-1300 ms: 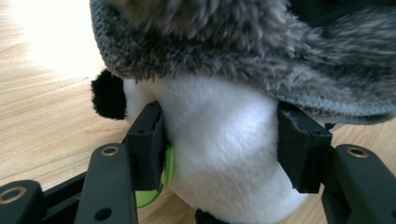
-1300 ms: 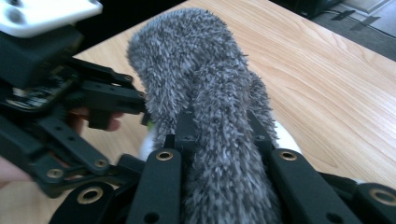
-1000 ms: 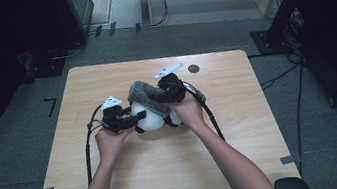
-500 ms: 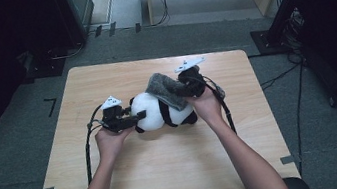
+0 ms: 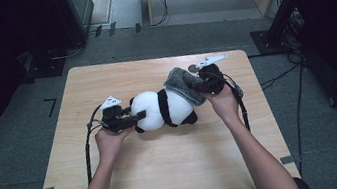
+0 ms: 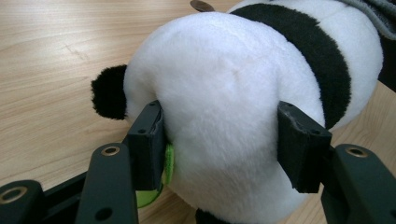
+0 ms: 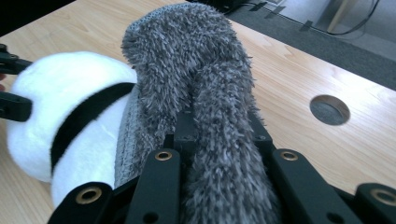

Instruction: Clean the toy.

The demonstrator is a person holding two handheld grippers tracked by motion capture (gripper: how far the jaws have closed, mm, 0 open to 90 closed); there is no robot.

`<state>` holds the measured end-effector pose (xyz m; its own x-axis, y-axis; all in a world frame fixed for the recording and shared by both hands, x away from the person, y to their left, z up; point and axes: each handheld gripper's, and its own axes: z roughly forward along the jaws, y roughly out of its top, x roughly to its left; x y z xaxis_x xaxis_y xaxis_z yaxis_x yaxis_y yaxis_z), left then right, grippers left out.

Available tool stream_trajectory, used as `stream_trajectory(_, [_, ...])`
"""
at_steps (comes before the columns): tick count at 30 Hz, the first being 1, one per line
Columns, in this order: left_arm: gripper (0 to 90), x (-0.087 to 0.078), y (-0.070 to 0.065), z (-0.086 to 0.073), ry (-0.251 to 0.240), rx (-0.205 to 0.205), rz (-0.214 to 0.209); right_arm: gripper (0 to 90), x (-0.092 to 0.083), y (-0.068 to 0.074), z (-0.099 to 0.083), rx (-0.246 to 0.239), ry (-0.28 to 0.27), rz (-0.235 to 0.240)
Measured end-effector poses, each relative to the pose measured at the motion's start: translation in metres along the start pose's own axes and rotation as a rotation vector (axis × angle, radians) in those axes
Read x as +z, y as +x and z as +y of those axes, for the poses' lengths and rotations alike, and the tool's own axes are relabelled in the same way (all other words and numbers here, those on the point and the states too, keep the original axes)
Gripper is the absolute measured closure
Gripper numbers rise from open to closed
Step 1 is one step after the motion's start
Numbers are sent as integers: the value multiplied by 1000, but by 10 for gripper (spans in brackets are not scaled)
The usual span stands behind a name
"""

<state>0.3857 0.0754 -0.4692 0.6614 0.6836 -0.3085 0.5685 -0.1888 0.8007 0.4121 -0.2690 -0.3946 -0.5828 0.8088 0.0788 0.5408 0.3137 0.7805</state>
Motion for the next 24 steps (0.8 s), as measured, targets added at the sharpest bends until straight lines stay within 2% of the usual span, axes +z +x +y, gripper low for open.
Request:
stream_trajectory(14, [412,0,1,0,-1,0,-4,738,-3,-12,-10,22,22,-31])
stream_trajectory(21, [412,0,0,0,0,1,-1,739,-12,-10,-8,20,-5,-34])
stream_trajectory(24, [414,-1,0,0,4,2,-1,739,-19,-10,-6,11,-18,-55])
